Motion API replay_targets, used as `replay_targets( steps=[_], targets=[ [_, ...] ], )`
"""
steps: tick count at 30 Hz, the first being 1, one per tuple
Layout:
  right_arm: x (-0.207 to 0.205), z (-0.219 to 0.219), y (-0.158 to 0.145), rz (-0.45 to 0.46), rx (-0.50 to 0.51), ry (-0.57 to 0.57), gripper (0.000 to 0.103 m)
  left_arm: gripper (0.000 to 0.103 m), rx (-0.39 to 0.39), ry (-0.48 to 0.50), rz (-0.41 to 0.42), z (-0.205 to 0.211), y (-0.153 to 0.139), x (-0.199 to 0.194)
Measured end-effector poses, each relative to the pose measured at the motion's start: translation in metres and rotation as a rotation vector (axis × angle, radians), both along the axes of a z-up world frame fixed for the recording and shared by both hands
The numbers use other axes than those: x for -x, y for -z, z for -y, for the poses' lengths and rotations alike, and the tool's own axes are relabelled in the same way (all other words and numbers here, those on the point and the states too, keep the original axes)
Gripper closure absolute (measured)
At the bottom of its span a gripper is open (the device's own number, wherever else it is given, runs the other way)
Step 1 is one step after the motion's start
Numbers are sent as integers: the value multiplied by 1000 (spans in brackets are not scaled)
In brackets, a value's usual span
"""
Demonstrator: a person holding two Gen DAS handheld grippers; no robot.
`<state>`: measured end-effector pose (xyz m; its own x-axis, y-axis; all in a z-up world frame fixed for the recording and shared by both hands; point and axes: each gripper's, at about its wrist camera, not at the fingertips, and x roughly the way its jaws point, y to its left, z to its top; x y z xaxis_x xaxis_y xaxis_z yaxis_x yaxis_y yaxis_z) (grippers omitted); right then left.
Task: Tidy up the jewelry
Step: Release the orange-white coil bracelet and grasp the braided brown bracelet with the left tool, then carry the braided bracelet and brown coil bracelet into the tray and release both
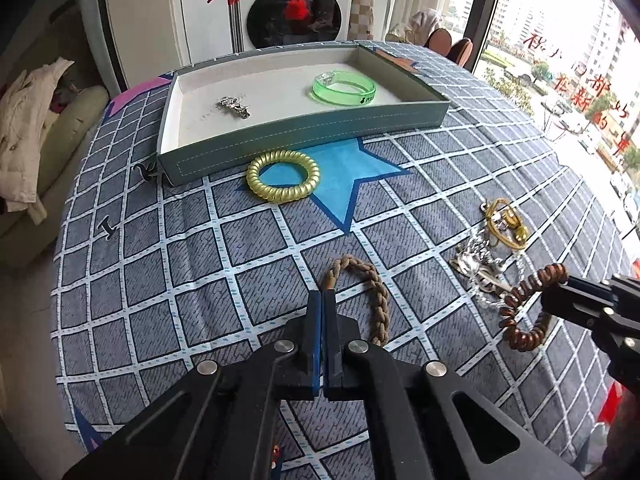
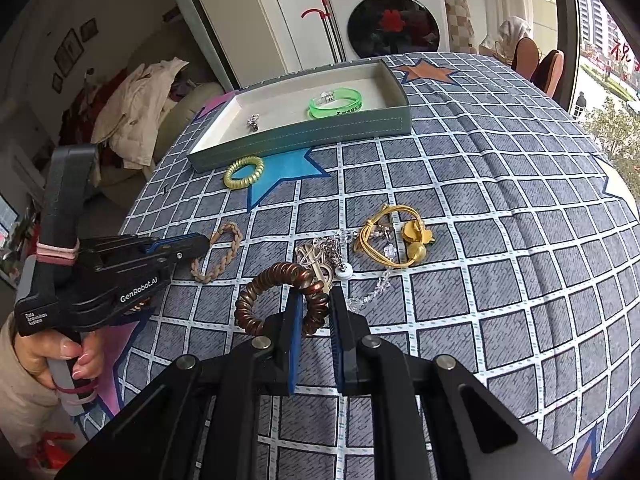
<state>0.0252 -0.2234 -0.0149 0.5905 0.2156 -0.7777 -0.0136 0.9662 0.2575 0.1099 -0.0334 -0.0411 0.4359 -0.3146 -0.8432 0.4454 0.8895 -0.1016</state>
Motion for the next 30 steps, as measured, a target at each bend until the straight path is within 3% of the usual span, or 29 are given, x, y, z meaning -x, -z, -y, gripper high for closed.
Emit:
replay_targets(
  steps=[9,13,24,25,27,30],
  targets=[
    [-26,9,-17,24,-23,8,89,84,46,4,20,-6,-21,2],
    [-28,6,-16,21,-26,-2,89,83,-46,-12,31,3,-11,2],
    [-21,8,-10,15,-50,0,89,83,-75,-32,23,-3,-6,0],
    [-21,9,-10,16,-51,2,89,79,-80,-33,21,-3,-6,0],
    [-21,10,-10,17,-54,3,89,0,-99,-34,20,-2,-7,1],
    [-20,11,-10,18,-56,7,89,0,-131,-44,97,-1,-14,6]
  ],
)
